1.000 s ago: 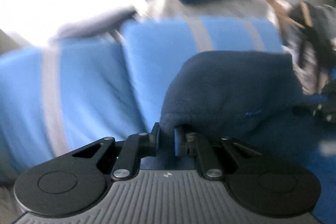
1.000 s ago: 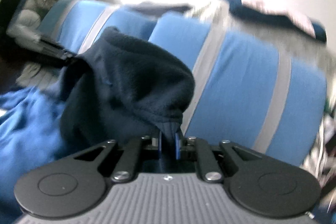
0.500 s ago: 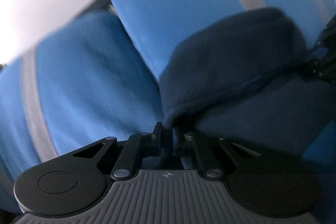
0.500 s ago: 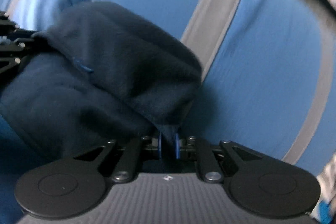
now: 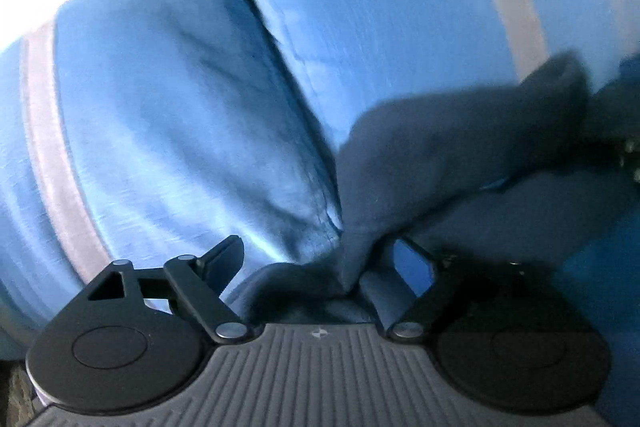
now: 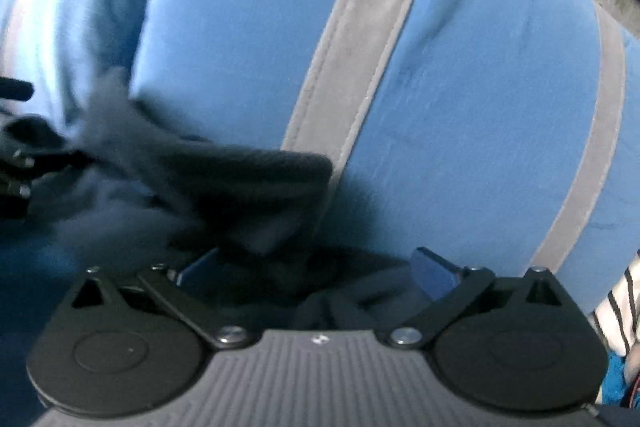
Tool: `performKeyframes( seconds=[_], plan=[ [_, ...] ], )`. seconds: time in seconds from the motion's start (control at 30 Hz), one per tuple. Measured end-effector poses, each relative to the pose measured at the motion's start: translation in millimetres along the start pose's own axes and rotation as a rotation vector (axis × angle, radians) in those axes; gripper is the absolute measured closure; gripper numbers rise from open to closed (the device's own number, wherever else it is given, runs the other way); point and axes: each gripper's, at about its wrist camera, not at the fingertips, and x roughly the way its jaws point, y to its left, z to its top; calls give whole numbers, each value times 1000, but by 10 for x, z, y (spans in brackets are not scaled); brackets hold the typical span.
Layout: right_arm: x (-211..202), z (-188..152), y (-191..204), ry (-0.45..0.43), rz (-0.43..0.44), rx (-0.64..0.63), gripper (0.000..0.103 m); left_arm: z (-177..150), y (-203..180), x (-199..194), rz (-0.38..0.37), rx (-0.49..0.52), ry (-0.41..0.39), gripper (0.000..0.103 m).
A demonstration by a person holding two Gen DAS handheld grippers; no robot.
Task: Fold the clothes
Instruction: 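Lower the hood onto the jacket and open both grippers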
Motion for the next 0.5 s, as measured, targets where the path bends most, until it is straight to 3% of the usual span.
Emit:
performKeyframes(
  seconds=[0.1, 0.23, 0.33, 0.5],
  plan=[
    [-338, -28, -64, 3, 60, -10, 0, 2, 169, -350, -79, -49, 18, 20],
    [-808, -118, -158, 5, 150, 5, 0, -18, 426, -819, -107, -128, 18, 20],
    [-1072, -136, -173, 31, 218, 39, 0, -73, 601, -1160, -110, -156, 20, 20],
    [-1520, -143, -295, 52, 256, 44, 0, -54, 810, -1534, -82, -147, 17, 20]
  ],
)
